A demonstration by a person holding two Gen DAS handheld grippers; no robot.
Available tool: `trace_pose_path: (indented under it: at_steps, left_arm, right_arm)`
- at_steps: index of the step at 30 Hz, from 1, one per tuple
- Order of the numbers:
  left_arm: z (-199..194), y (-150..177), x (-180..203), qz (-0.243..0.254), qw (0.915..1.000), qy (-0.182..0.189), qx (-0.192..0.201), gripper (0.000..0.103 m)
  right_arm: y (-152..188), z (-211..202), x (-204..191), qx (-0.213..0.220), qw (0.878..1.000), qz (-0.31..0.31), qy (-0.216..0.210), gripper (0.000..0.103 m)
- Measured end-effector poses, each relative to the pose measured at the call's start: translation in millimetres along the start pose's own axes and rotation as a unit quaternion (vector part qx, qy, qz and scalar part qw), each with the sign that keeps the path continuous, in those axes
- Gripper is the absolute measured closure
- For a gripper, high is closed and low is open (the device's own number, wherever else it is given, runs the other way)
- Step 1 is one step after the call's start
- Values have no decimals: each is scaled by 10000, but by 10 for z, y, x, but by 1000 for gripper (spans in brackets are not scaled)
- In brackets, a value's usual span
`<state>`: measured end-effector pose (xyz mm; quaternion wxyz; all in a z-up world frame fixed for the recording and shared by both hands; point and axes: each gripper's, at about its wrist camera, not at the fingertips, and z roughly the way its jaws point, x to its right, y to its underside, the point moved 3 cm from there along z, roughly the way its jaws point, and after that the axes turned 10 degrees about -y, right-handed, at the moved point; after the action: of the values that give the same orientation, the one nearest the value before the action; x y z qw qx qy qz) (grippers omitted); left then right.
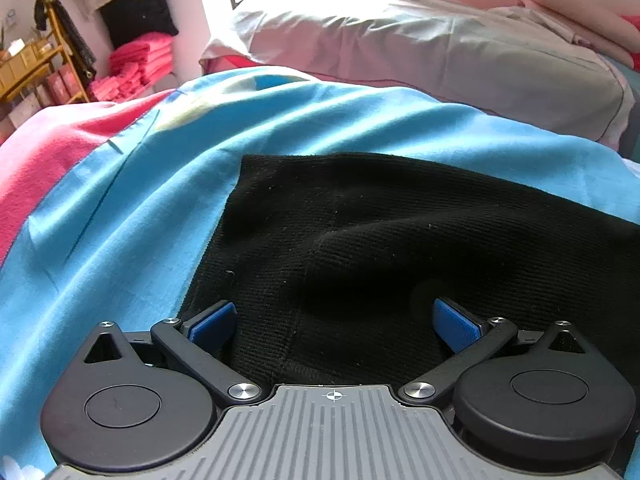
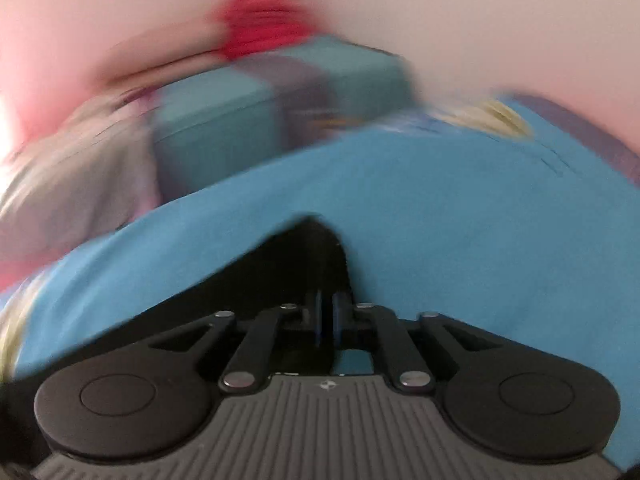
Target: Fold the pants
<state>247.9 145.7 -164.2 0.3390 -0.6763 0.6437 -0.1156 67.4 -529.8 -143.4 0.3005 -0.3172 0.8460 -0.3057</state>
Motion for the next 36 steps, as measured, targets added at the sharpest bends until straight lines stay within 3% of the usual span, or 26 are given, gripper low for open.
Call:
trace_pose_path:
  at_steps: [1, 3, 5, 7, 9, 11, 12, 13, 14, 15, 16, 17, 19, 21, 23, 24, 25, 26, 28, 29, 31, 33, 34, 35, 36]
  left_arm:
    - [-1, 0, 2, -6, 10000, -11, -5, 0]
    - [-4, -2, 5, -34, 10000, -49, -29, 0]
    - [-7, -5, 11, -37, 9999, -90, -44, 0]
    - [-13, -13, 19, -18, 9999, -134, -63, 0]
    - [-20, -32, 26, 20, 9998, -169, -117, 0]
    - [-40, -57, 12, 16, 9995, -185, -251, 0]
    - [-66, -62, -7, 13, 9993, -183, -331, 0]
    - [-107, -57, -33, -6, 9992, -164, -360, 0]
    - [-167, -39, -71, -27, 9992, -183, -353, 0]
    - [-247, -7, -120, -40, 9992, -199, -334, 0]
    - [-346, 40, -178, -65, 9994, -196, -272, 0]
    - [-426, 87, -219, -78, 9996, -167, -194, 0]
    - [-576, 254, -266, -8, 9998, -132, -118, 0]
    - [-654, 428, -262, 152, 9996, -204, -110, 0]
    - [-687, 599, -244, 340, 9990, -261, -133, 0]
    - [-676, 692, -228, 450, 9984, -259, -208, 0]
    - [-658, 750, -217, 525, 9978, -291, -278, 0]
    - [-647, 807, -220, 567, 9975, -319, -276, 0]
    - [-652, 840, -247, 593, 9976, -325, -167, 0]
    - [-635, 831, -262, 589, 9975, -338, -192, 0]
    - [-608, 826, -305, 505, 9979, -288, -298, 0]
    - [-582, 829, -351, 373, 9984, -185, -386, 0]
    - [-570, 837, -371, 344, 9985, -154, -403, 0]
    - [-577, 845, -385, 342, 9984, -146, -437, 0]
    - [-597, 867, -407, 391, 9980, -144, -471, 0]
  right_arm:
    - [-61, 4, 166, 72, 9978, 635, -185, 98]
    - [-73, -15, 136, 63, 9959, 870, -238, 89]
    - [-37, -185, -125, 377, 9986, 307, 221, 43]
    - [70, -371, -465, 805, 9938, -590, 496, 25]
    - [287, -458, -786, 555, 9880, -1410, -284, 25]
    - [522, -368, -1065, -275, 9742, -1946, -1106, 28]
    - [642, -247, -1146, -872, 9640, -2160, -1280, 36]
    - [706, -111, -1124, -1117, 9642, -2218, -933, 48]
    - [675, -112, -1037, -873, 9721, -2041, -754, 49]
    - [577, -144, -951, -621, 9852, -1569, -287, 49]
    - [528, -201, -920, -424, 9903, -1302, 244, 48]
    - [491, -252, -968, -245, 9914, -1218, 416, 47]
    - [606, -485, -1216, -287, 9876, -1483, -437, 45]
    - [920, -822, -1622, -590, 9645, -2176, -1377, 44]
    - [1283, -1217, -2012, -934, 9263, -2807, -2333, 44]
    - [1528, -1440, -2194, -1232, 8982, -3044, -2922, 45]
    - [1827, -1655, -2381, -1676, 8603, -3278, -3526, 47]
    - [2048, -1817, -2475, -2008, 8327, -3438, -3848, 47]
    - [2565, -1996, -2703, -2689, 7766, -3801, -4244, 49]
    - [2744, -1998, -2792, -2811, 7603, -4012, -4265, 49]
    - [3063, -1875, -2936, -3072, 7509, -4298, -3964, 46]
    - [3139, -1843, -2894, -2748, 7564, -4462, -3915, 59]
    - [3107, -1803, -2902, -2709, 7689, -4412, -3753, 88]
    - [3050, -1789, -2840, -2919, 7737, -4177, -3764, 95]
    - [3119, -1863, -2782, -3390, 7608, -3886, -3942, 95]
